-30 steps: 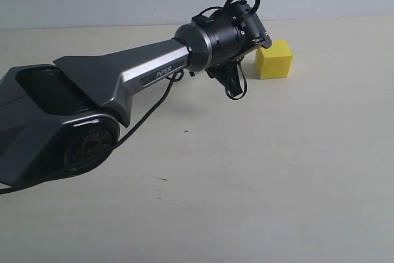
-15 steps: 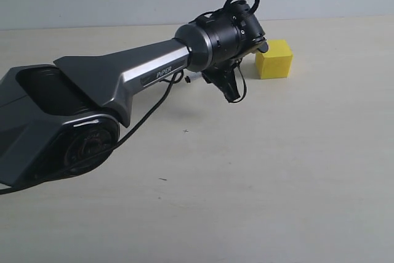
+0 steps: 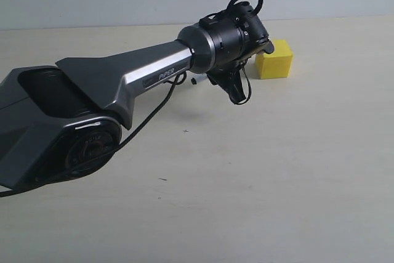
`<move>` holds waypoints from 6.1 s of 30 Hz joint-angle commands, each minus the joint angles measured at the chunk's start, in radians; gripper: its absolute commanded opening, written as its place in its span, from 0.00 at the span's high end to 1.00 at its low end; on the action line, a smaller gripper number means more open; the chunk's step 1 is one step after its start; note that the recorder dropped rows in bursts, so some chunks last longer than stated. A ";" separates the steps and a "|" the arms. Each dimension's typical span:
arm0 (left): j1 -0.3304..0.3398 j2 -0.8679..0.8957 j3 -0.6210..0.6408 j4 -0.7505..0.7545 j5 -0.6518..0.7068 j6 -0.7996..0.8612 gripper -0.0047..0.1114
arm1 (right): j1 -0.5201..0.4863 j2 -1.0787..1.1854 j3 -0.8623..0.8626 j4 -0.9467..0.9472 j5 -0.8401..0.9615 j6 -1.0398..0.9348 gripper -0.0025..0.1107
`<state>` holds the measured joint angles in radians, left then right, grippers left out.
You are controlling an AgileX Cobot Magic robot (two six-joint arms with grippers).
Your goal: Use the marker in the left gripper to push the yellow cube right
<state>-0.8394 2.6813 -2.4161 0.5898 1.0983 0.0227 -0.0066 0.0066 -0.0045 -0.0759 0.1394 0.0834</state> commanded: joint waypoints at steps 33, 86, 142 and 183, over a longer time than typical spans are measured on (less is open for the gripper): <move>0.029 -0.006 -0.003 -0.049 -0.091 -0.098 0.96 | 0.001 -0.007 0.004 -0.003 -0.005 -0.001 0.98; 0.117 -0.482 0.583 -0.512 -0.135 -0.182 0.96 | 0.001 -0.007 0.004 -0.003 -0.005 -0.001 0.98; 0.132 -0.604 1.113 -0.777 -0.531 -0.546 0.96 | 0.001 -0.007 0.004 -0.002 -0.005 -0.001 0.98; 0.132 -0.567 1.113 -0.780 -0.540 -0.524 0.59 | 0.001 -0.007 0.004 -0.002 -0.005 -0.001 0.98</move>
<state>-0.7100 2.1086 -1.3067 -0.1917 0.5571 -0.5060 -0.0066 0.0066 -0.0045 -0.0759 0.1394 0.0834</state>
